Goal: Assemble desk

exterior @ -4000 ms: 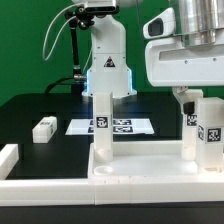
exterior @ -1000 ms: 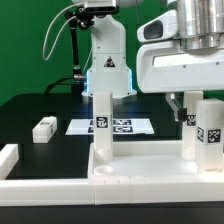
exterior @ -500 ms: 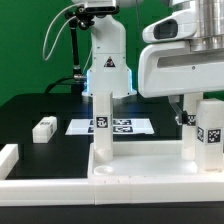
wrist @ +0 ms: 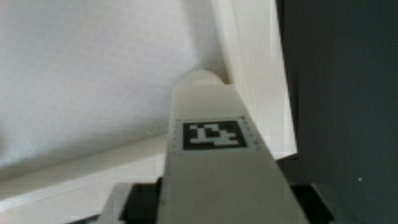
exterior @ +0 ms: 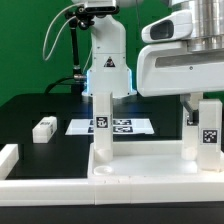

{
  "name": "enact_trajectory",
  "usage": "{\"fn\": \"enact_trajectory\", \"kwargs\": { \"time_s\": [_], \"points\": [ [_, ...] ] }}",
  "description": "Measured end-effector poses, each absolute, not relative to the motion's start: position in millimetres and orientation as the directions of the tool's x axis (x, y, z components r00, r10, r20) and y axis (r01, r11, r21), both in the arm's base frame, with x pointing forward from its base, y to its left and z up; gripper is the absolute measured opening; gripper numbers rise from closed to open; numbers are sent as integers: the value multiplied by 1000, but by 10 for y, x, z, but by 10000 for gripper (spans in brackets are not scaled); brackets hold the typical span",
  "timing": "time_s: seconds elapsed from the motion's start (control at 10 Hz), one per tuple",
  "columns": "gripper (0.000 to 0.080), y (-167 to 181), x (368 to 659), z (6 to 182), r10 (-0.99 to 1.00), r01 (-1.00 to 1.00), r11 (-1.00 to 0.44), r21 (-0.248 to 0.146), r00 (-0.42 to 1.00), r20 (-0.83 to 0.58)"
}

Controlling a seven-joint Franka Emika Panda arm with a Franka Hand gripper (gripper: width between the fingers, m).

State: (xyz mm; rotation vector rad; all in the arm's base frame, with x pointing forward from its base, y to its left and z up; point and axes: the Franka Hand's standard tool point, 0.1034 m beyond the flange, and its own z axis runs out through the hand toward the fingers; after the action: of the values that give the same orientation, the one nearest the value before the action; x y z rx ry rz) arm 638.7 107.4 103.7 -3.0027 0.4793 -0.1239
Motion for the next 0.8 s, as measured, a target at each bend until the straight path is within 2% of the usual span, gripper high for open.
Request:
{"fn": "enact_trajectory", "kwargs": {
  "time_s": [0.2, 0.3, 0.5, 0.6, 0.8],
  "points": [
    [287, 1063, 6389, 1038, -437, -429, -896, -117, 898, 50],
    [287, 1057, 6391, 1039, -592, -584, -802, -123, 806, 30],
    [288, 1111, 6383, 1034, -900, -897, -426, -117, 433, -41],
    [288, 1076, 6397, 1036, -953, -953, -281, -110, 291, -84],
    [289, 1120, 6388, 1050, -979, -982, -169, -88, 177, -101]
  ]
}}
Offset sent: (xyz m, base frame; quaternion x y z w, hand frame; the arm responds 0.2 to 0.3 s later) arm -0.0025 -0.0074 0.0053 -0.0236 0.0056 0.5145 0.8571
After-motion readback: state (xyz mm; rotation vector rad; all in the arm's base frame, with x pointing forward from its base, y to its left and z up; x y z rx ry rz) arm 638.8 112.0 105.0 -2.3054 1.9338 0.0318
